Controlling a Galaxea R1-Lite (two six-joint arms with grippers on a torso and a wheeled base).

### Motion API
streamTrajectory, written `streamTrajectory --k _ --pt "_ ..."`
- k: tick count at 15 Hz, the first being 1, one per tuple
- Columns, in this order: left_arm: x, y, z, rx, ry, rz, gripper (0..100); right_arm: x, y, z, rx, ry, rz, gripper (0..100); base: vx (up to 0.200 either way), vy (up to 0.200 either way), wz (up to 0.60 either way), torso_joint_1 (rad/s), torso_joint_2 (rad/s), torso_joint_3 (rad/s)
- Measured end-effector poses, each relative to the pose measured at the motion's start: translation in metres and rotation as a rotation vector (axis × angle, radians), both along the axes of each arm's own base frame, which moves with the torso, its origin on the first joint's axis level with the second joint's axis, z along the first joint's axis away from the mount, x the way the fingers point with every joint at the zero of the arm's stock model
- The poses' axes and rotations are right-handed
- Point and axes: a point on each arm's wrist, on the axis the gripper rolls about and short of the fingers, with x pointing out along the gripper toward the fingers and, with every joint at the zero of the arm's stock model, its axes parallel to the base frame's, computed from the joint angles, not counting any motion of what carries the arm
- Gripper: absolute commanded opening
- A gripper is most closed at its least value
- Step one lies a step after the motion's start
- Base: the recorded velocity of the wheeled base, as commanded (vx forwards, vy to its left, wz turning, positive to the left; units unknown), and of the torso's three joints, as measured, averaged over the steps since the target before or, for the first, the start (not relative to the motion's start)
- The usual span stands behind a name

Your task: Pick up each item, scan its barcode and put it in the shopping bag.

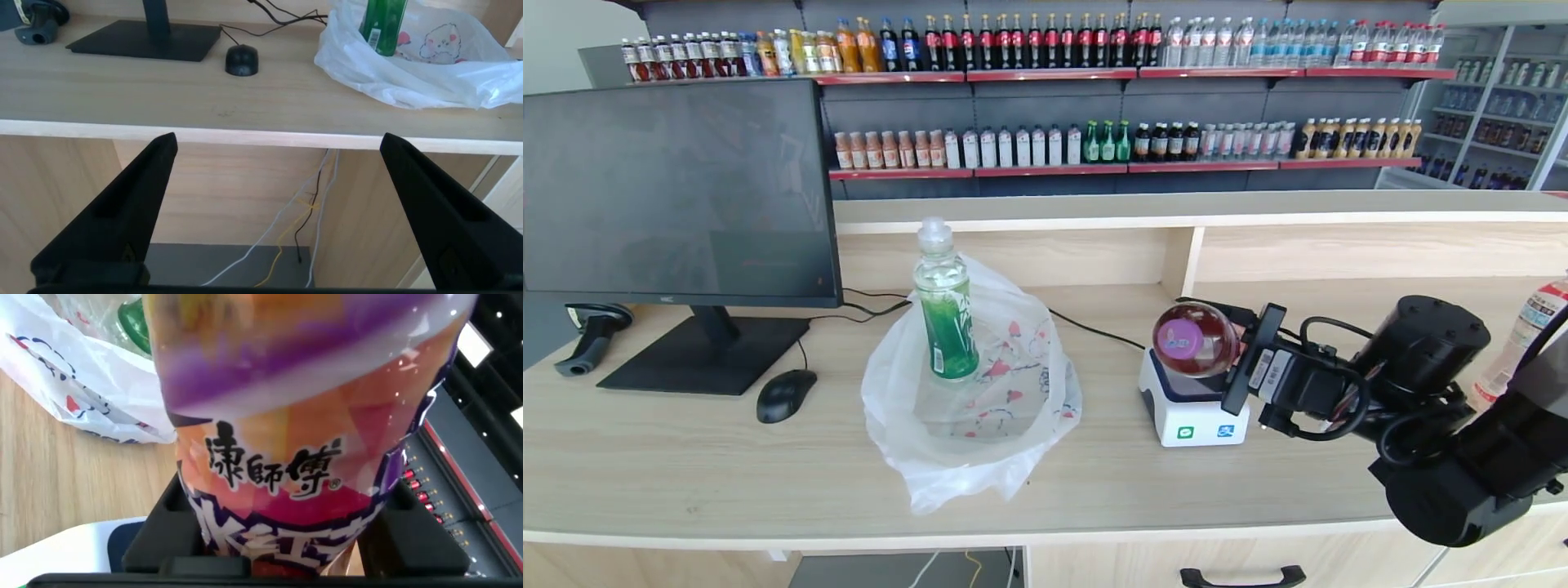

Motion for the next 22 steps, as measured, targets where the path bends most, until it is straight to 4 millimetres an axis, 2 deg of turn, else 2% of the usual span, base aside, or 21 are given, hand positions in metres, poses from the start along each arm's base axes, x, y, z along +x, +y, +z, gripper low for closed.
streamTrajectory --k 22 --pt "0.0000 0.0000 0.0000 0.002 0.000 -0.001 100 0.0024 -0.0008 -0.0090 -0.016 0.020 0.013 0 0.000 0.000 0.00 0.000 0.00 0.000"
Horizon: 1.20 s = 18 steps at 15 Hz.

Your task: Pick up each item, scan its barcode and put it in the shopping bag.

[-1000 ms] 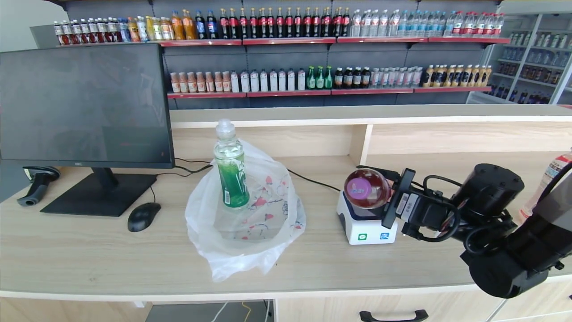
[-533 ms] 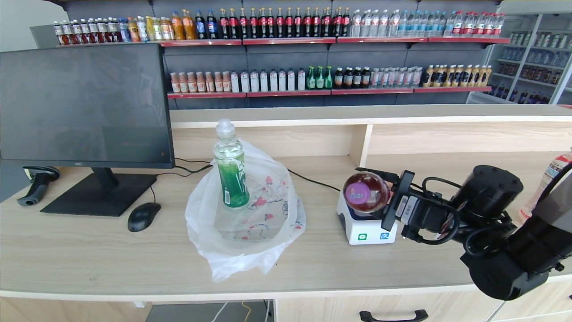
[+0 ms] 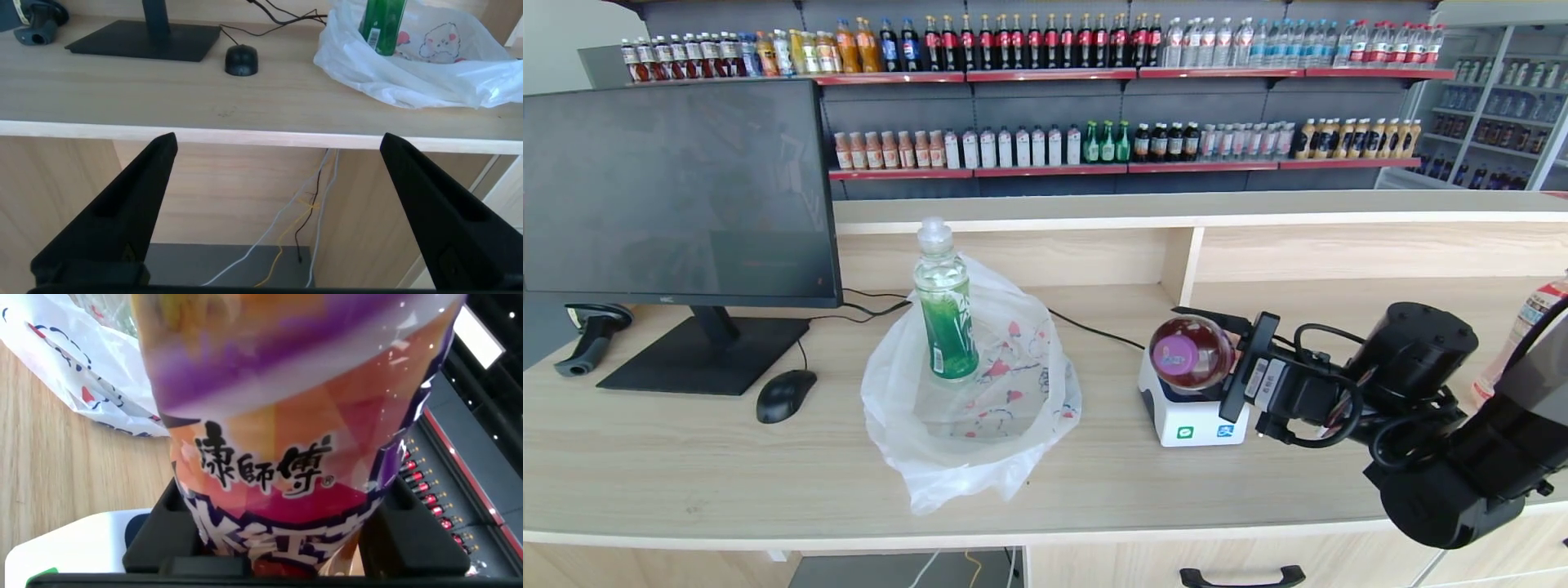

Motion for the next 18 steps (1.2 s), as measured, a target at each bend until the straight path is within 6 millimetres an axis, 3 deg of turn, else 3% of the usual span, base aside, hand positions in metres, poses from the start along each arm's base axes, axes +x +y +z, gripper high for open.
streamTrajectory --k 11,18 --pt "0.000 0.000 0.000 0.000 0.000 0.001 100 -0.004 0.002 0.016 0.064 0.023 0.010 0 0.000 0.000 0.00 0.000 0.00 0.000" --pt "0.000 0.000 0.000 0.000 0.000 0.001 100 -0.008 -0.003 0.046 0.301 0.138 -0.129 0 0.000 0.000 0.00 0.000 0.00 0.000"
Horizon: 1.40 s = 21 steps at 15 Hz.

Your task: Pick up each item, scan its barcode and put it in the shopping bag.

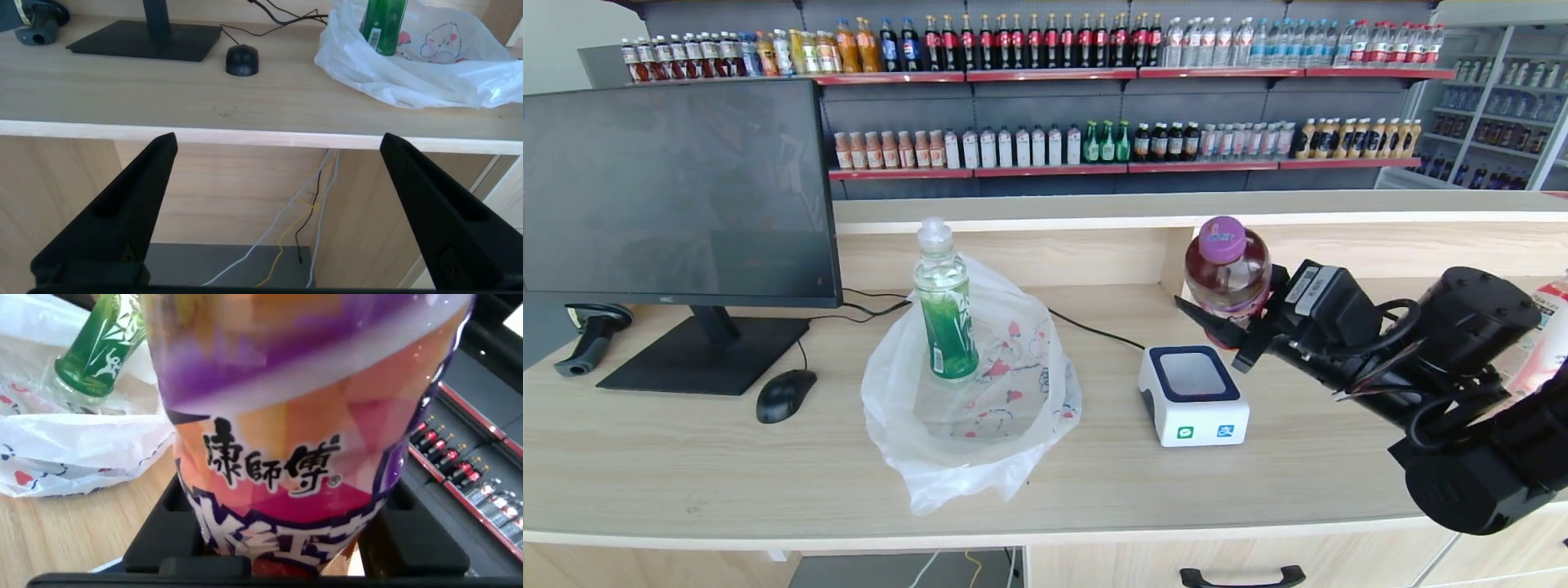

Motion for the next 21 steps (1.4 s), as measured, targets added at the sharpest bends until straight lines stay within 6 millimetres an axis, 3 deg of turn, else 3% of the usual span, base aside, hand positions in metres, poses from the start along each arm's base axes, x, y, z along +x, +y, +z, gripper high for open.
streamTrajectory --k 3,5,11,15,21 --pt "0.000 0.000 0.000 0.000 0.000 0.000 100 0.002 0.002 0.029 0.180 0.009 -0.039 0 0.000 0.000 0.00 0.000 0.00 0.000" --pt "0.000 0.000 0.000 0.000 0.000 0.000 100 -0.001 0.004 0.035 0.251 0.047 -0.018 0 0.000 0.000 0.00 0.000 0.00 0.000" --pt "0.000 0.000 0.000 0.000 0.000 0.000 100 -0.005 -0.006 0.034 0.409 0.188 -0.019 0 0.000 0.000 0.00 0.000 0.00 0.000" --pt "0.000 0.000 0.000 -0.001 0.000 0.000 100 -0.015 -0.024 0.023 0.478 0.256 -0.139 0 -0.150 0.000 0.00 0.005 0.00 -0.001" --pt "0.000 0.000 0.000 -0.001 0.000 0.000 100 -0.015 -0.053 0.027 0.525 0.250 -0.218 0 0.000 0.033 0.00 0.004 0.00 -0.001"
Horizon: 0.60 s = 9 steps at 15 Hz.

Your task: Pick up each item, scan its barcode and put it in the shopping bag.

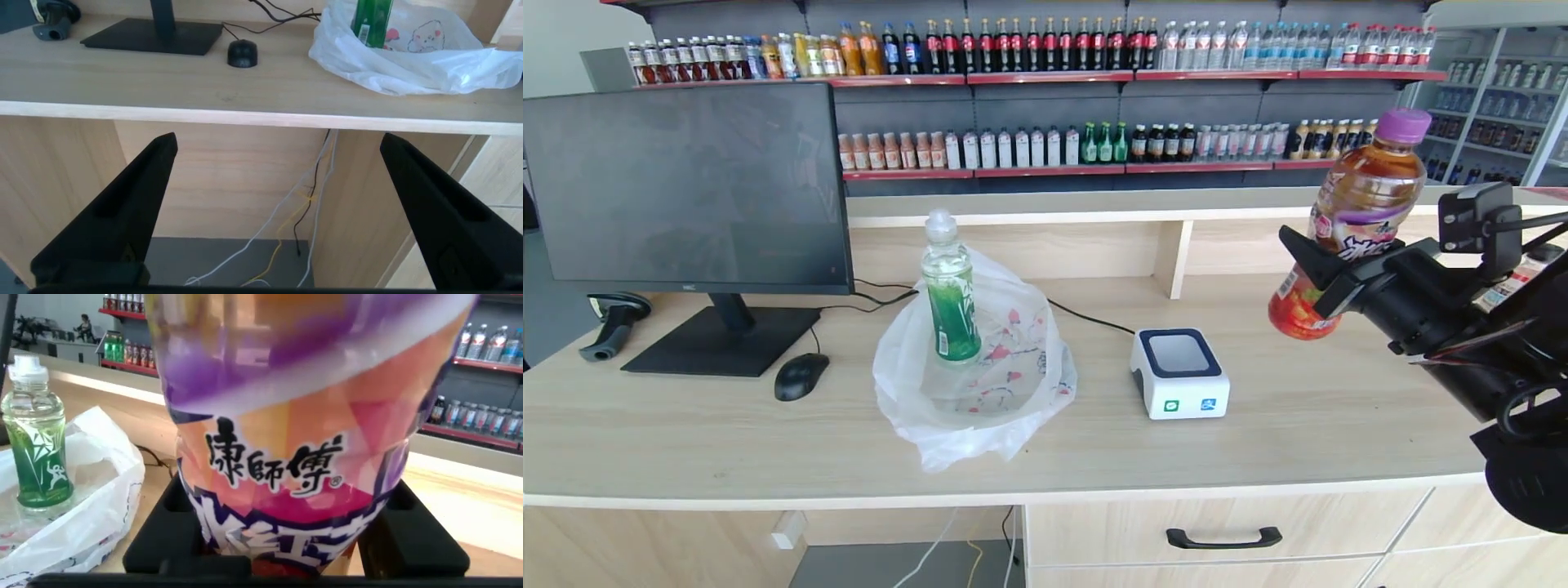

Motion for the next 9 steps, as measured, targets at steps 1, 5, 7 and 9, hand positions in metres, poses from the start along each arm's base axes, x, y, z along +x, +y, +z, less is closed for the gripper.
streamTrajectory --k 1,5,7,9 --pt "0.000 0.000 0.000 -0.001 0.000 0.000 100 0.000 -0.002 -0.001 0.001 0.004 -0.008 0 0.000 0.200 0.00 0.017 0.00 0.002" --pt "0.000 0.000 0.000 -0.013 0.000 0.001 100 -0.001 -0.007 0.000 0.002 0.001 -0.020 0 0.000 0.200 0.00 0.009 0.00 0.002" --pt "0.000 0.000 0.000 -0.015 -0.001 0.001 100 0.000 -0.012 0.001 0.002 -0.005 -0.040 0 0.000 0.200 0.00 0.000 0.00 0.002" --pt "0.000 0.000 0.000 -0.020 -0.001 0.003 100 0.000 -0.014 0.000 0.002 0.001 -0.047 0 0.000 0.200 0.00 0.005 0.00 0.000"
